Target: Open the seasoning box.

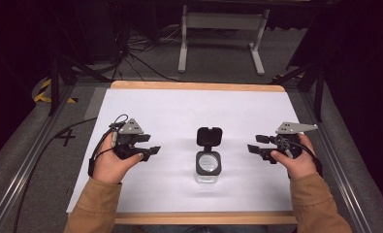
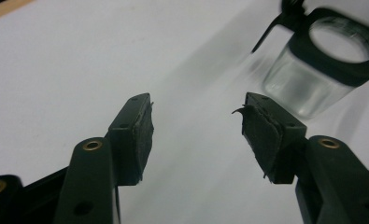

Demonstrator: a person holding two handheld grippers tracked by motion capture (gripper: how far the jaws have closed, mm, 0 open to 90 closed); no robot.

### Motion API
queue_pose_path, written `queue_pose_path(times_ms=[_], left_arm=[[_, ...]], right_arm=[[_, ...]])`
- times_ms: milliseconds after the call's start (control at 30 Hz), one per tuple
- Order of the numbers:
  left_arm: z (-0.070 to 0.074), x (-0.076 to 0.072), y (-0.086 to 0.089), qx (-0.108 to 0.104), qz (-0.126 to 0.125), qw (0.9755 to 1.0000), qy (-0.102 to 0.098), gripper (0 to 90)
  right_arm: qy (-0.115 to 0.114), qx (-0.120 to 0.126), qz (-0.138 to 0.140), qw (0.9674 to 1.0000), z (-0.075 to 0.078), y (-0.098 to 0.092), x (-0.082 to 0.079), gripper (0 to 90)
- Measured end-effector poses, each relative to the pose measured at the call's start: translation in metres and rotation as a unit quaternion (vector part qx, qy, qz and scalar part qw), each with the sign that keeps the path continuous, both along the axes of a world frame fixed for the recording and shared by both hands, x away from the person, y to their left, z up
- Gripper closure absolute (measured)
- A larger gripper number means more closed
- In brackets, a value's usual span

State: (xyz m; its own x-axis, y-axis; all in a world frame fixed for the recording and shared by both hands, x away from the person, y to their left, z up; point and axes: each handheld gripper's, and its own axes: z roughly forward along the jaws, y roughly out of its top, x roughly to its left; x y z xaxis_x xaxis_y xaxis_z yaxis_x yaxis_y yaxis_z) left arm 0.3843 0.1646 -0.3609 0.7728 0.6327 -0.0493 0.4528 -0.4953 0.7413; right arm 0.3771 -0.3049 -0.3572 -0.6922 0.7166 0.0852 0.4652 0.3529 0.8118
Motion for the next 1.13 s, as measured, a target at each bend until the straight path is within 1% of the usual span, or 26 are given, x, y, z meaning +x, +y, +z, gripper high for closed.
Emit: queue_pose_path(times_ms=[67,100,133,200,233,267,300,333,367,400,433,467,500,533,567,633,667,700,733,767,800,900,933,967,1033,1133], left_arm=[[-0.007,0.004,0.003,-0.001,0.004,1.0000,0.008,42.8],[-0.010,0.006,0.004,-0.005,0.004,0.9999,0.011,41.9],[-0.012,0.008,0.005,-0.005,0.005,0.9999,0.011,41.1],[-0.016,0.010,0.008,-0.012,0.015,0.9998,0.011,39.5],[-0.018,0.012,0.010,-0.011,0.016,0.9998,0.006,38.2],[-0.022,0.013,0.012,-0.022,0.024,0.9994,0.010,36.7],[-0.025,0.014,0.015,-0.023,0.027,0.9993,0.012,36.1],[-0.028,0.016,0.017,-0.021,0.028,0.9993,0.013,35.9],[-0.031,0.017,0.019,-0.019,0.035,0.9991,0.018,35.4],[-0.031,0.017,0.019,-0.019,0.035,0.9991,0.018,34.9],[-0.035,0.018,0.021,-0.019,0.039,0.9988,0.024,34.9],[-0.037,0.020,0.023,-0.017,0.042,0.9987,0.022,34.4],[-0.039,0.021,0.023,-0.021,0.048,0.9983,0.026,33.8],[-0.040,0.022,0.024,-0.021,0.048,0.9982,0.028,33.2],[-0.041,0.023,0.024,-0.020,0.050,0.9981,0.030,33.6],[-0.044,0.024,0.023,-0.024,0.053,0.9973,0.045,34.3],[-0.046,0.025,0.022,-0.023,0.051,0.9973,0.047,34.1],[-0.048,0.026,0.022,-0.021,0.053,0.9974,0.044,33.9],[-0.049,0.026,0.021,-0.020,0.053,0.9972,0.049,33.8],[-0.049,0.026,0.021,-0.020,0.053,0.9972,0.049,33.4],[-0.050,0.026,0.020,-0.020,0.059,0.9964,0.056,33.4],[-0.050,0.027,0.021,-0.031,0.080,0.9951,0.048,33.2],[-0.049,0.028,0.021,-0.029,0.085,0.9949,0.045,33.2],[-0.050,0.028,0.022,-0.032,0.087,0.9945,0.050,33.1],[-0.051,0.029,0.022,-0.026,0.088,0.9946,0.047,33.1],[-0.052,0.029,0.020,-0.034,0.092,0.9937,0.053,32.9]], right_arm=[[0.007,-0.001,-0.014,0.9999,-0.005,-0.006,0.004,43.3],[0.011,-0.003,-0.021,0.9997,-0.007,-0.009,0.006,43.1],[0.013,-0.006,-0.028,0.9995,-0.010,-0.011,0.008,43.0],[0.023,-0.011,-0.038,0.9990,-0.015,-0.015,0.011,42.2],[0.026,-0.012,-0.042,0.9987,-0.017,-0.017,0.013,41.8],[0.029,-0.013,-0.044,0.9985,-0.020,-0.018,0.014,41.3],[0.030,-0.012,-0.047,0.9984,-0.022,-0.020,0.016,40.9],[0.033,-0.014,-0.051,0.9981,-0.025,-0.021,0.017,40.9],[0.037,-0.016,-0.054,0.9977,-0.027,-0.022,0.018,40.8],[0.037,-0.016,-0.054,0.9977,-0.027,-0.022,0.018,40.8],[0.037,-0.021,-0.056,0.9975,-0.030,-0.024,0.020,40.5],[0.044,-0.021,-0.061,0.9969,-0.033,-0.026,0.022,40.1],[0.044,-0.023,-0.063,0.9968,-0.036,-0.028,0.024,40.0],[0.048,-0.028,-0.069,0.9961,-0.039,-0.029,0.026,39.3],[0.051,-0.032,-0.069,0.9958,-0.040,-0.031,0.027,38.7],[0.054,-0.037,-0.076,0.9950,-0.047,-0.033,0.030,38.4],[0.058,-0.038,-0.079,0.9945,-0.049,-0.035,0.031,38.4],[0.060,-0.041,-0.080,0.9941,-0.053,-0.036,0.033,38.0],[0.062,-0.041,-0.083,0.9938,-0.056,-0.037,0.034,37.9],[0.062,-0.041,-0.083,0.9938,-0.056,-0.037,0.034,37.9],[0.064,-0.044,-0.086,0.9933,-0.058,-0.038,0.035,37.9],[0.064,-0.047,-0.088,0.9929,-0.062,-0.038,0.036,37.9],[0.064,-0.047,-0.089,0.9928,-0.062,-0.038,0.036,37.9],[0.065,-0.048,-0.089,0.9928,-0.062,-0.038,0.036,37.9],[0.064,-0.049,-0.089,0.9928,-0.062,-0.037,0.035,37.9],[0.056,-0.045,-0.091,0.9933,-0.060,-0.036,0.034,38.8]])
